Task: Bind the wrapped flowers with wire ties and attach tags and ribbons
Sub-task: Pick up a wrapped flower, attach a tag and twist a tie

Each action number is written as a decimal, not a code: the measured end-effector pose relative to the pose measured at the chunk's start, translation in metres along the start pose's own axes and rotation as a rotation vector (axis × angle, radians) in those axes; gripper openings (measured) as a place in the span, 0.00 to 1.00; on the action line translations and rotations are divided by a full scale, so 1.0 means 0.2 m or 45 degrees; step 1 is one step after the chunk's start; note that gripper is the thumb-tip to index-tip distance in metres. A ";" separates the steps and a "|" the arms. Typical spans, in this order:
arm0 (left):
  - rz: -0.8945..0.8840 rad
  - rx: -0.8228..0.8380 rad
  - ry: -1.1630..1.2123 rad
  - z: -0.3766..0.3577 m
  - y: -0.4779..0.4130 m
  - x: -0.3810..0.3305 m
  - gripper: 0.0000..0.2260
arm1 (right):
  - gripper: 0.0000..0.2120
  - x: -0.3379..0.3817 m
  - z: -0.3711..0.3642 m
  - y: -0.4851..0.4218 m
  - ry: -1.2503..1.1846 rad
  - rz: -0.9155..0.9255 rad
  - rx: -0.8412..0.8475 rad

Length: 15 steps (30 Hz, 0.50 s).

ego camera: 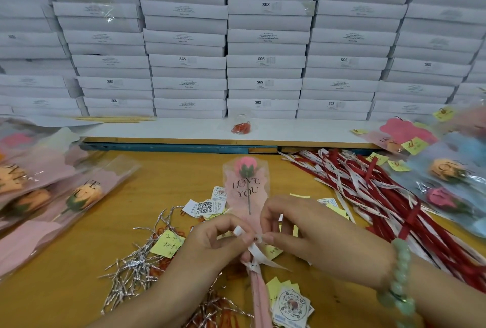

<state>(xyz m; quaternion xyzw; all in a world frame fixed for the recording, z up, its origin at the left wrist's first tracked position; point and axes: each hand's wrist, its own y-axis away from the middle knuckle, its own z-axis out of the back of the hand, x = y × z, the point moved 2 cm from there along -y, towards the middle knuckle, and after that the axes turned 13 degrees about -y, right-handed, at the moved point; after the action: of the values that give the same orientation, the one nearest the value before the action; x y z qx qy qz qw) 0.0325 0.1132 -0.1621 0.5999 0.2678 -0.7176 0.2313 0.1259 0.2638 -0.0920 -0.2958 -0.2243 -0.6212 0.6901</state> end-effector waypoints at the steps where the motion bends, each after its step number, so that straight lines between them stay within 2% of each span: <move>1: 0.000 -0.006 0.007 0.00 0.00 0.00 0.13 | 0.04 0.01 0.00 0.00 -0.020 -0.017 0.006; 7: -0.026 -0.020 -0.029 0.01 0.01 -0.02 0.09 | 0.04 0.02 -0.05 0.01 -0.197 -0.089 0.027; 11: -0.050 -0.058 -0.064 0.00 0.02 -0.04 0.04 | 0.07 0.00 -0.08 0.01 -0.029 -0.077 -0.124; 13: -0.101 -0.055 -0.093 0.00 0.02 -0.06 0.04 | 0.09 -0.01 -0.08 0.02 0.047 -0.005 -0.221; 15: -0.162 -0.062 -0.136 -0.01 0.03 -0.08 0.03 | 0.11 0.00 -0.09 0.01 0.016 0.088 -0.227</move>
<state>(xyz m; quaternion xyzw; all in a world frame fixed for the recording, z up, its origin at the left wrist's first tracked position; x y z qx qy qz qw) 0.0414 0.1096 -0.1475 0.5367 0.3100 -0.7551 0.2137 0.1276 0.2518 -0.1065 -0.3598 -0.1535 -0.6162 0.6836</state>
